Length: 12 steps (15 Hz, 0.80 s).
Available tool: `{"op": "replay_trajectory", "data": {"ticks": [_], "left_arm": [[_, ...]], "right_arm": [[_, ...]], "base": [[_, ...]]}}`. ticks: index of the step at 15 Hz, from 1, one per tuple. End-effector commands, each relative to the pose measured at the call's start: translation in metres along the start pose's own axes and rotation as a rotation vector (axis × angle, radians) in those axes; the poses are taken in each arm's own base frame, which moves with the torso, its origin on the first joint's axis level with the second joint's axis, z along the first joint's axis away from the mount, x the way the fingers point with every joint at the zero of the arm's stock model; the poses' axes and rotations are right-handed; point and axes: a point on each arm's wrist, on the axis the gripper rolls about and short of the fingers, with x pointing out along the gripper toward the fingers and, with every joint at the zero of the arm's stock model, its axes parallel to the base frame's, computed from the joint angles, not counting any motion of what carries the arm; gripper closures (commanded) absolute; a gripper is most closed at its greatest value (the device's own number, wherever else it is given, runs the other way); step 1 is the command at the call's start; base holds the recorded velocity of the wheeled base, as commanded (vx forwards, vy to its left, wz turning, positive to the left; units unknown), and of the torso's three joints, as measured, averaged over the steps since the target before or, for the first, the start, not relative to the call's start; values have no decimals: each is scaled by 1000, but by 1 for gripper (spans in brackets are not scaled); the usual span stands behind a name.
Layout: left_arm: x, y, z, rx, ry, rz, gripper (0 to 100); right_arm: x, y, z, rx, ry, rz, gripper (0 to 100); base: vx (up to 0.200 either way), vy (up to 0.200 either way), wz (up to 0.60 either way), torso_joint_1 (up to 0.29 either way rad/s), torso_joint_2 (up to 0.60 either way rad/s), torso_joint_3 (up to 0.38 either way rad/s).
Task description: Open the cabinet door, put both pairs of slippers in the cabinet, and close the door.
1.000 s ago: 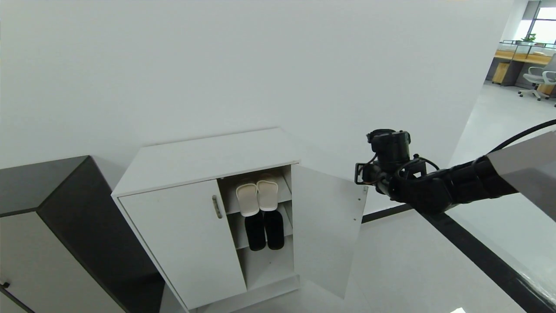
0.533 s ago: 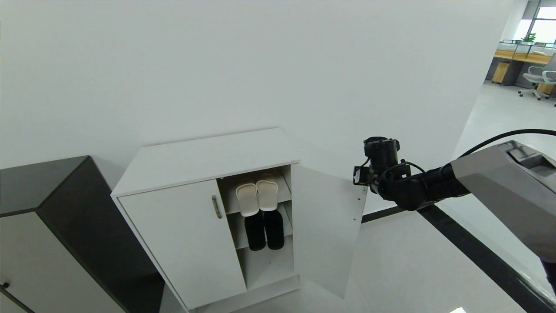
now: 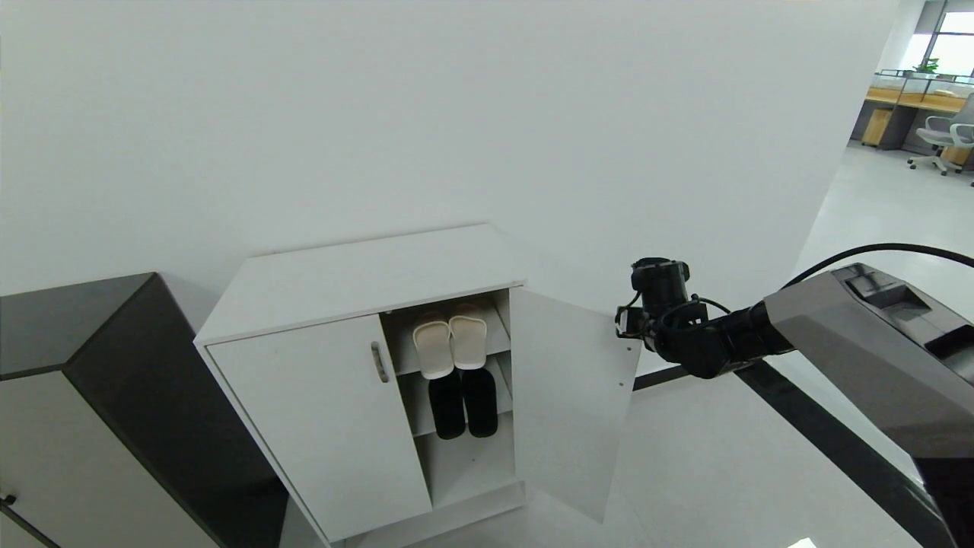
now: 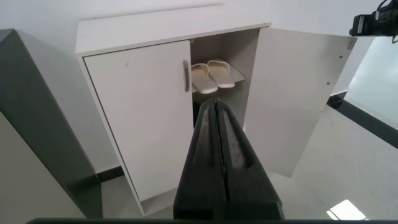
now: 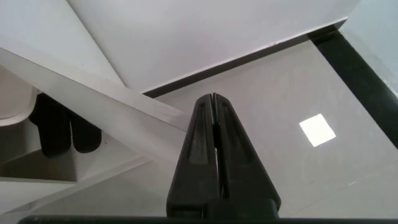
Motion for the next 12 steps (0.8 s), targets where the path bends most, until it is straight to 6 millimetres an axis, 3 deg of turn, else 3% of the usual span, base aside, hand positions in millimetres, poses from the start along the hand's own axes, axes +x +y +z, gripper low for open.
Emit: {"op": "replay_trajectory", "data": {"ticks": [1, 4, 12], "left_arm": [[0, 0, 0, 0, 1, 0, 100], [0, 0, 0, 0, 1, 0, 100], [0, 0, 0, 0, 1, 1, 100]], "right_arm": [[1, 1, -4, -5, 10, -1, 100], [-7, 6, -7, -15, 22, 12, 100], [-89, 52, -14, -62, 49, 171, 100]], "base": [[0, 0, 0, 0, 0, 0], [0, 0, 0, 0, 0, 0], [0, 0, 0, 0, 0, 0]]}}
